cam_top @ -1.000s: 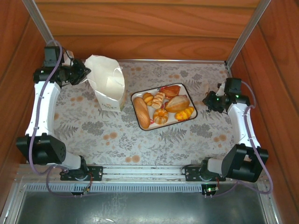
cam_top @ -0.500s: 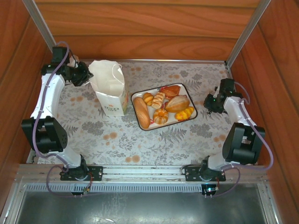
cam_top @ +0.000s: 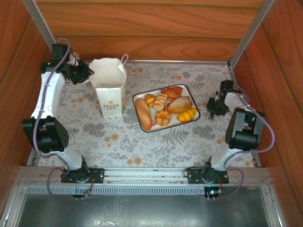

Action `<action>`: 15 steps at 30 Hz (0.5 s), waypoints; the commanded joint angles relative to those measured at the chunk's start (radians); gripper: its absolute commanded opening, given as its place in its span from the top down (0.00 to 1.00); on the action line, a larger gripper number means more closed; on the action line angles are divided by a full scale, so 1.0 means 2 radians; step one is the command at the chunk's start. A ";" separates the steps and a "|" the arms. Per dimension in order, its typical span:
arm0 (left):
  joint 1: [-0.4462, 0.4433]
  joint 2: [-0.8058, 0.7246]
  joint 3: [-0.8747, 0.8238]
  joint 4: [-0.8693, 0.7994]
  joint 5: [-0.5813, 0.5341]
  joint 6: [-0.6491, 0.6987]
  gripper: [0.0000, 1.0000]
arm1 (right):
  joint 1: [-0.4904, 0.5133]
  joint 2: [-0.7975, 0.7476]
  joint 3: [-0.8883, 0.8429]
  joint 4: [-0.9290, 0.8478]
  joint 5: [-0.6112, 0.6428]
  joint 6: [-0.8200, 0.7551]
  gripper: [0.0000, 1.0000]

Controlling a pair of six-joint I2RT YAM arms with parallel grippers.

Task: Take the fake bread out of the paper bag

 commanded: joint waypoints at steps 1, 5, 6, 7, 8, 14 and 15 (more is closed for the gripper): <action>0.004 0.000 0.022 -0.011 -0.004 0.009 0.61 | -0.014 0.010 0.012 -0.003 0.023 -0.004 0.69; 0.003 0.002 0.031 -0.011 -0.005 0.012 0.58 | -0.018 0.020 0.012 -0.004 0.019 -0.006 0.69; 0.003 0.003 0.034 -0.011 -0.005 0.012 0.56 | -0.018 0.023 0.012 -0.003 0.019 -0.007 0.68; 0.003 0.004 0.037 -0.011 -0.004 0.013 0.55 | -0.019 0.024 0.012 -0.003 0.021 -0.007 0.68; 0.003 0.004 0.041 -0.011 -0.004 0.014 0.52 | -0.019 0.026 0.013 -0.004 0.022 -0.007 0.68; 0.003 0.006 0.057 -0.011 -0.022 0.021 0.42 | -0.021 0.034 0.009 -0.009 0.033 -0.009 0.67; 0.004 0.005 0.060 -0.012 -0.024 0.021 0.42 | -0.022 0.034 0.008 -0.009 0.034 -0.009 0.67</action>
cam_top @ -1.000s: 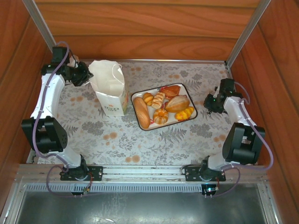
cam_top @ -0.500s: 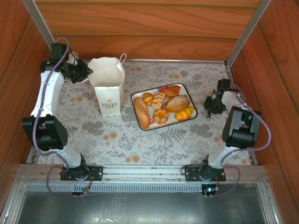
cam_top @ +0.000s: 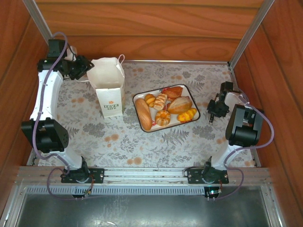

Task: Take the fake bread out of the paper bag

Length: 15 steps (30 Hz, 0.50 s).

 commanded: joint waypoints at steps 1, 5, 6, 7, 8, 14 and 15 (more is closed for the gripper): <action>0.004 0.004 0.017 -0.007 -0.015 0.010 0.41 | -0.011 0.007 0.004 -0.011 0.020 0.000 0.67; 0.003 -0.003 0.017 -0.008 -0.026 0.008 0.36 | -0.012 0.007 0.001 -0.011 0.023 0.002 0.67; 0.003 -0.005 0.016 -0.007 -0.026 0.008 0.33 | -0.012 0.007 0.001 -0.011 0.024 0.002 0.67; 0.003 -0.007 0.013 -0.008 -0.025 0.006 0.29 | -0.012 0.007 0.000 -0.011 0.024 0.002 0.67; 0.004 -0.010 0.011 -0.008 -0.024 0.004 0.24 | -0.012 0.007 -0.002 -0.010 0.023 0.002 0.67; 0.004 -0.025 0.008 -0.008 -0.028 0.005 0.07 | -0.012 0.012 -0.002 -0.007 0.015 0.004 0.67; 0.004 -0.026 0.009 -0.007 -0.033 0.007 0.05 | -0.012 0.013 -0.002 -0.007 0.014 0.004 0.67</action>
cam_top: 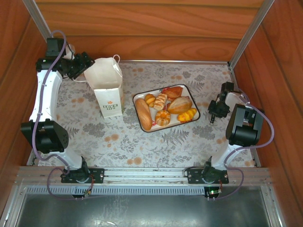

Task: Take the fake bread out of the paper bag

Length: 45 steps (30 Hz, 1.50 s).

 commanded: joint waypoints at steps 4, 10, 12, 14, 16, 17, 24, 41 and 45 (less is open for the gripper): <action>0.005 -0.020 0.004 -0.007 -0.019 0.006 0.00 | -0.007 0.013 -0.001 -0.006 0.003 0.005 0.67; 0.007 -0.023 0.013 -0.007 -0.035 0.008 0.00 | -0.007 0.015 -0.002 -0.006 0.006 0.005 0.67; 0.009 -0.026 0.017 -0.007 -0.043 0.011 0.00 | -0.007 0.018 -0.002 -0.007 0.005 0.005 0.67; 0.012 -0.030 0.018 -0.007 -0.050 0.012 0.00 | -0.007 0.020 -0.002 -0.005 0.006 0.005 0.67; 0.014 -0.034 0.019 -0.007 -0.052 0.014 0.00 | -0.007 0.023 -0.002 -0.006 0.006 0.005 0.67; 0.015 -0.035 0.019 -0.007 -0.052 0.014 0.00 | -0.007 0.025 -0.002 -0.006 0.007 0.005 0.66; 0.022 -0.042 0.037 -0.007 -0.050 0.016 0.00 | -0.007 0.037 -0.001 -0.002 0.000 0.004 0.64; 0.028 -0.118 0.023 0.000 -0.121 0.036 0.00 | 0.012 0.063 0.020 0.008 -0.028 -0.058 0.61; 0.029 -0.137 0.005 0.011 -0.142 0.038 0.00 | 0.027 0.070 0.032 0.007 -0.021 -0.071 0.61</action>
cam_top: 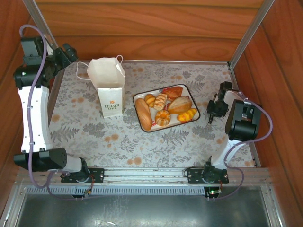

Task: Take the fake bread out of the paper bag

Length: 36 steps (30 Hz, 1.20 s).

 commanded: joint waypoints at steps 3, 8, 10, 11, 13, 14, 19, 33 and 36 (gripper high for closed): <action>0.005 -0.020 -0.029 0.016 -0.037 0.013 0.00 | 0.021 0.031 0.011 0.000 -0.015 -0.032 0.61; 0.006 -0.029 -0.048 0.029 -0.043 0.011 0.00 | 0.042 0.048 0.022 -0.009 -0.001 -0.043 0.60; 0.006 -0.029 -0.052 0.031 -0.040 0.009 0.00 | 0.044 0.054 0.028 -0.020 0.017 -0.035 0.56; 0.007 -0.029 -0.055 0.032 -0.039 0.008 0.00 | 0.044 0.055 0.030 -0.023 0.022 -0.031 0.55; 0.007 -0.030 -0.061 0.035 -0.038 0.006 0.00 | 0.044 0.055 0.028 -0.026 0.027 -0.029 0.53; 0.007 -0.031 -0.063 0.036 -0.038 0.006 0.00 | 0.043 0.055 0.028 -0.028 0.028 -0.028 0.52; 0.008 -0.039 -0.071 0.040 -0.041 0.004 0.00 | 0.044 0.050 0.029 -0.044 0.040 -0.016 0.49; 0.009 -0.047 -0.089 0.047 -0.030 -0.003 0.00 | 0.042 0.016 -0.004 -0.057 0.061 0.011 0.46; 0.009 -0.047 -0.089 0.048 -0.030 -0.005 0.00 | 0.041 0.012 -0.009 -0.056 0.060 0.015 0.43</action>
